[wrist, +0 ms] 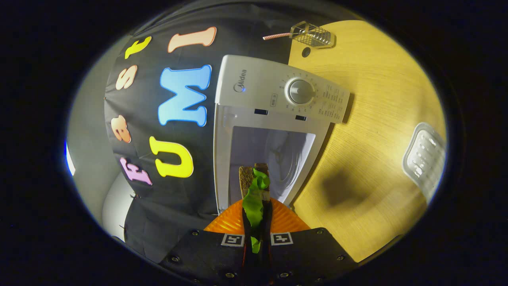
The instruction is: Open the microwave, put the food inside, and close the microwave door.
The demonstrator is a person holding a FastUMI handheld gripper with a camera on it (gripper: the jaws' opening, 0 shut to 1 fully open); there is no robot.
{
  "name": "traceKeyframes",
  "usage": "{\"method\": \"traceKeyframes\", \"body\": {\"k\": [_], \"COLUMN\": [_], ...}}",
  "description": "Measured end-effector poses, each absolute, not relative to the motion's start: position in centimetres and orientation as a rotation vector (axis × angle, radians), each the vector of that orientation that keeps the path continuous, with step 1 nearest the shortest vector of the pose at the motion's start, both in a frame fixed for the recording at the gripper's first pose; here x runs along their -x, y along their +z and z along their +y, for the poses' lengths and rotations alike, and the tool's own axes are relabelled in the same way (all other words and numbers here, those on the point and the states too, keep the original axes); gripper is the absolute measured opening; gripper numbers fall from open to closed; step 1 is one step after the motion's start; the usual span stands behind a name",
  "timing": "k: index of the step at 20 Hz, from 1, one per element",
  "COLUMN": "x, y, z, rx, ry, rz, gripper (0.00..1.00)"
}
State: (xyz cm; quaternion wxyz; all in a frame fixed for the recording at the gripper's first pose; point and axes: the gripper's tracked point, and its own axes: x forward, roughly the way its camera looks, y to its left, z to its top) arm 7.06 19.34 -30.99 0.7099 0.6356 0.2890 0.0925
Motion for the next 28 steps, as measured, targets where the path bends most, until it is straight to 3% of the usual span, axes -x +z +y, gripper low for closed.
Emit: {"method": "traceKeyframes", "body": {"k": [6,15,23,25,28], "x": [-14.5,-22.2,-24.8,-24.6,-25.1], "y": [-34.8,-39.0,-40.2,-40.5,-41.7], "z": [22.2,24.6,26.1,26.2,27.4], "rx": [-1.537,-1.569,-1.512,-1.511,-1.548], "ry": [-0.031,-0.226,-0.265,-0.271,-0.261], "rz": [0.508,0.388,0.366,0.388,0.462], "gripper": [0.1,0.1,0.1,0.14,0.36]}}
